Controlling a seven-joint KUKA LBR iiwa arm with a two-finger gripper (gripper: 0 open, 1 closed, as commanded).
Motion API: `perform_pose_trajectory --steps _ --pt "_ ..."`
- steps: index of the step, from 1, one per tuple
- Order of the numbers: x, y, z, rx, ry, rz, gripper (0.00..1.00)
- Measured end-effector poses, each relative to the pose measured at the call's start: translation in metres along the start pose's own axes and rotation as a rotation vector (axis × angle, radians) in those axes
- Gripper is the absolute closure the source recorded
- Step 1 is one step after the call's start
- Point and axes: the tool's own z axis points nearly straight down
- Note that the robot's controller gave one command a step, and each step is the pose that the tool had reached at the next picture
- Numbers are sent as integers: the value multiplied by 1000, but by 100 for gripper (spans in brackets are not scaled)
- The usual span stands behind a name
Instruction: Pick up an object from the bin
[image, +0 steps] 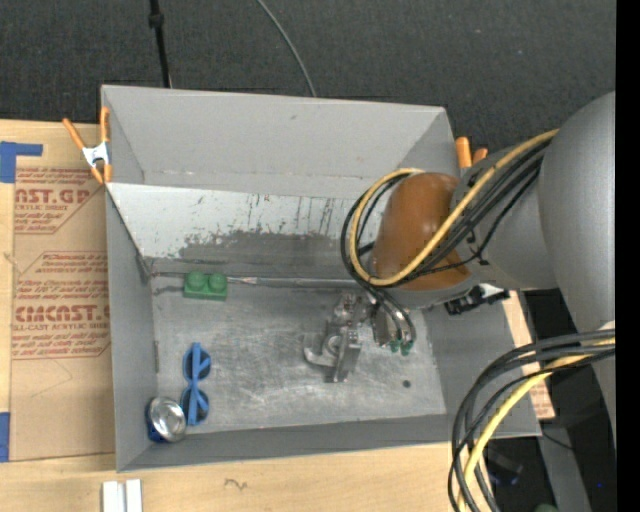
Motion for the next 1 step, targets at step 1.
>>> perform_pose_trajectory --steps 1 --pt "-2 1 -92 -1 -6 -1 100"
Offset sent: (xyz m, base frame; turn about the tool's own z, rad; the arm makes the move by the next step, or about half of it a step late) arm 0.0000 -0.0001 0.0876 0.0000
